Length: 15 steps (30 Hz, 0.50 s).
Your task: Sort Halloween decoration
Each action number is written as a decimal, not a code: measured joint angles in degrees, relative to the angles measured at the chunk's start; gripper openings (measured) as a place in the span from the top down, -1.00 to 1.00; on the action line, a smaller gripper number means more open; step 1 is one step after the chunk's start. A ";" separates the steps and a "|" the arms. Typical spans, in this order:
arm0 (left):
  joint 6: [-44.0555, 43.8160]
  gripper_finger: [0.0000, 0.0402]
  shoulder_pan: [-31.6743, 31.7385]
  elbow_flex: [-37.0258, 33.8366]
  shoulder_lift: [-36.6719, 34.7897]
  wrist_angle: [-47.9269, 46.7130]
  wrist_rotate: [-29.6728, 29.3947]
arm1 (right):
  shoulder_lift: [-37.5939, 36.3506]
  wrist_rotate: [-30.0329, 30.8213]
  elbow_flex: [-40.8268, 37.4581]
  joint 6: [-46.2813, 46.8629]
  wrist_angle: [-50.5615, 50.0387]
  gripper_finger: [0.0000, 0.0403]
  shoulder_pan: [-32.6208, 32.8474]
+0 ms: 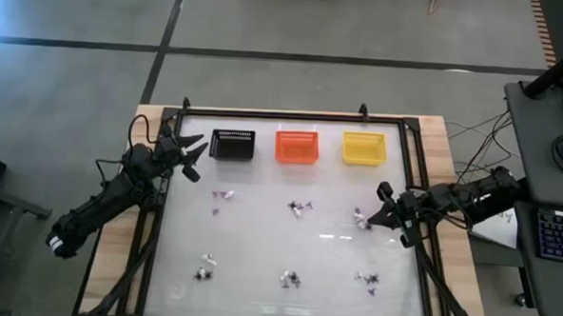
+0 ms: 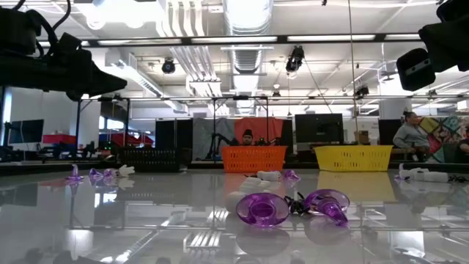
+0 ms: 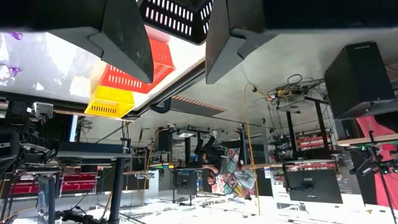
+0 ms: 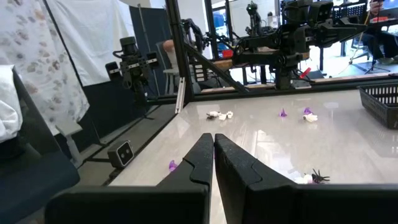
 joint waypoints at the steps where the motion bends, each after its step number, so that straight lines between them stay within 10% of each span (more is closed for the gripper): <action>1: 0.00 0.35 0.00 0.00 0.01 0.01 0.00 | 0.02 -0.02 0.02 0.02 0.00 0.95 0.02; 15: 0.00 0.35 0.01 0.00 0.02 0.00 0.01 | 0.00 1.43 0.01 0.00 0.24 0.95 0.00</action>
